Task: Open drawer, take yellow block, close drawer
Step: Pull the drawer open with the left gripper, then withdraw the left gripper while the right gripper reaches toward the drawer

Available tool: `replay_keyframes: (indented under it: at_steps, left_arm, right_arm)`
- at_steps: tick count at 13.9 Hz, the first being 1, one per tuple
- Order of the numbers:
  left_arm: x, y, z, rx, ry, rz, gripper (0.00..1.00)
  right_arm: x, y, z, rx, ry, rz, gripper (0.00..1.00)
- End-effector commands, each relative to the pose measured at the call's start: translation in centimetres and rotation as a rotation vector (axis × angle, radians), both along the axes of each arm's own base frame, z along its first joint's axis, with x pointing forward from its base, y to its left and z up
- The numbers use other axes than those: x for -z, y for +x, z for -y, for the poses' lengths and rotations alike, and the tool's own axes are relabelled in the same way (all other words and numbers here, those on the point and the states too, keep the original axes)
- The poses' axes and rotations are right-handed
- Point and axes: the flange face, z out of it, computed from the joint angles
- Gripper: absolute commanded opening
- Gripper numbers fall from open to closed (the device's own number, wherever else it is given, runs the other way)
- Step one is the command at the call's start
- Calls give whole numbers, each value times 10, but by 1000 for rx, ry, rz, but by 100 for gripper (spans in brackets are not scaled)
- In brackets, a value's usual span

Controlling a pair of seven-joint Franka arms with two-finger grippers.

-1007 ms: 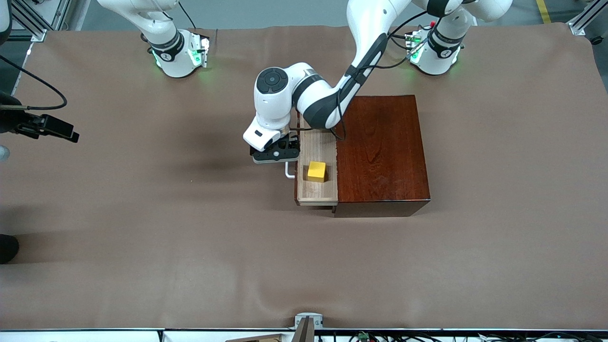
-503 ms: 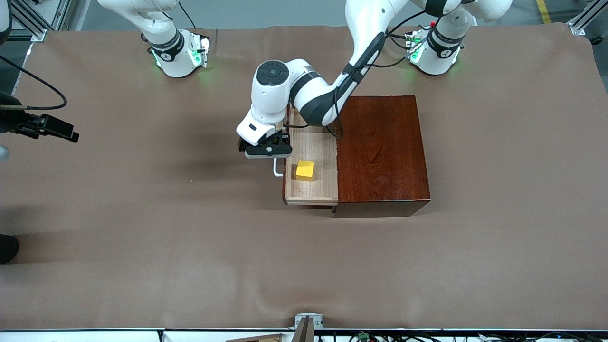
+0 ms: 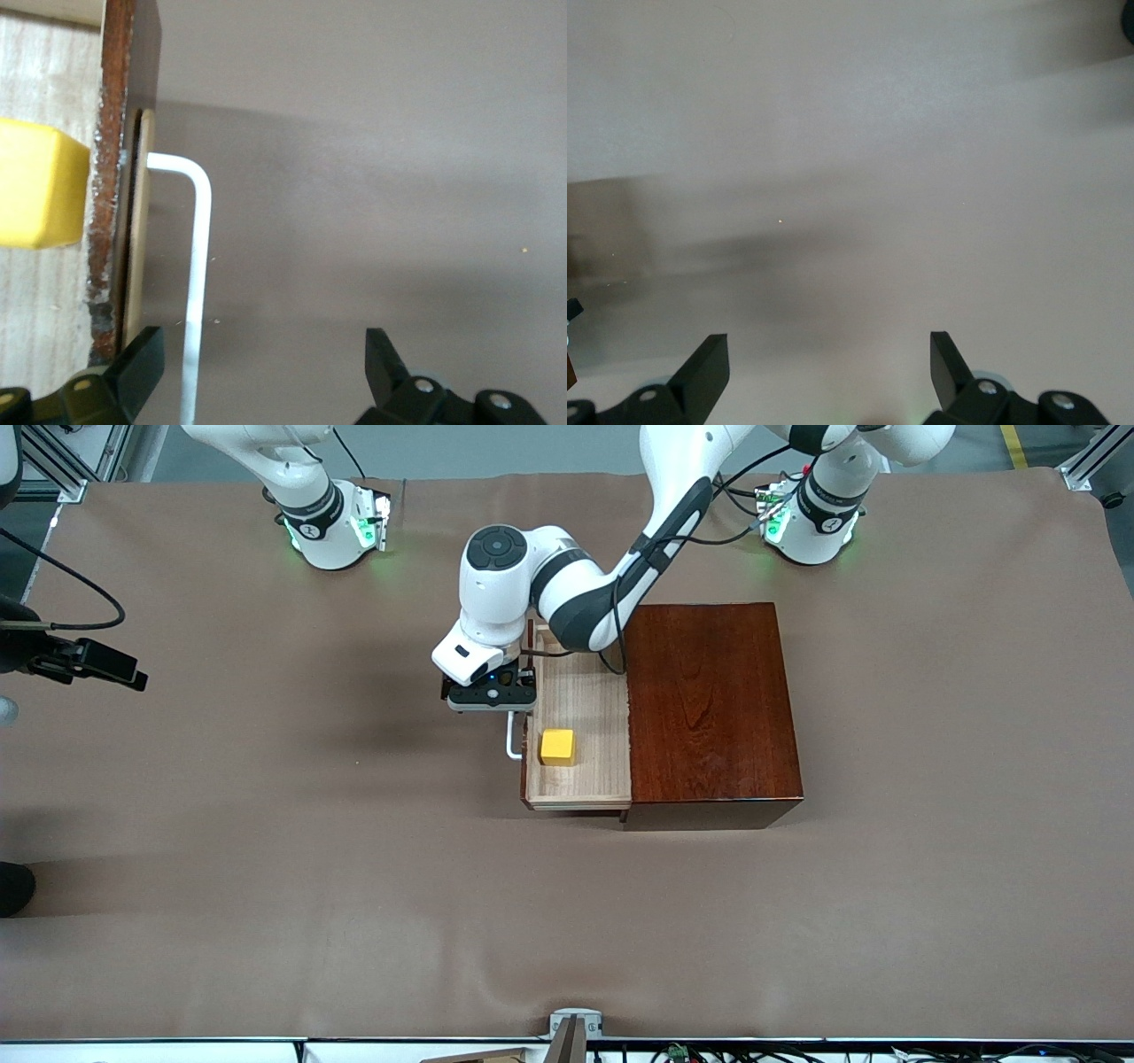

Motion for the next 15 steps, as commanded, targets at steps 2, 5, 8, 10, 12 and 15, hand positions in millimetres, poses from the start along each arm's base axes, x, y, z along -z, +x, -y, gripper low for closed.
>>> replay_keyframes:
  at_steps: [2,5,8,10,12,15]
  left_arm:
    - [-37,3,-6,-20,-1,18,100]
    - [-104,48,-47,-135,-73,67,100]
    - [-154,142,-166,-398,-30,119,100]
    - [-167,190,-246,-530,27,140,100]
    - [-172,223,-307,-623,57,167,100]
    - [-172,257,-386,-648,103,176,100]
  right_arm:
    - [-7,-4,1,3,-7,7,100]
    - [-7,-4,1,5,-6,7,100]
    - [-7,-4,-4,-1,-4,7,100]
    - [-6,-4,-10,-20,4,0,100]
    - [-6,-6,-71,-127,2,-5,100]
    - [10,-12,-173,-295,7,-15,100]
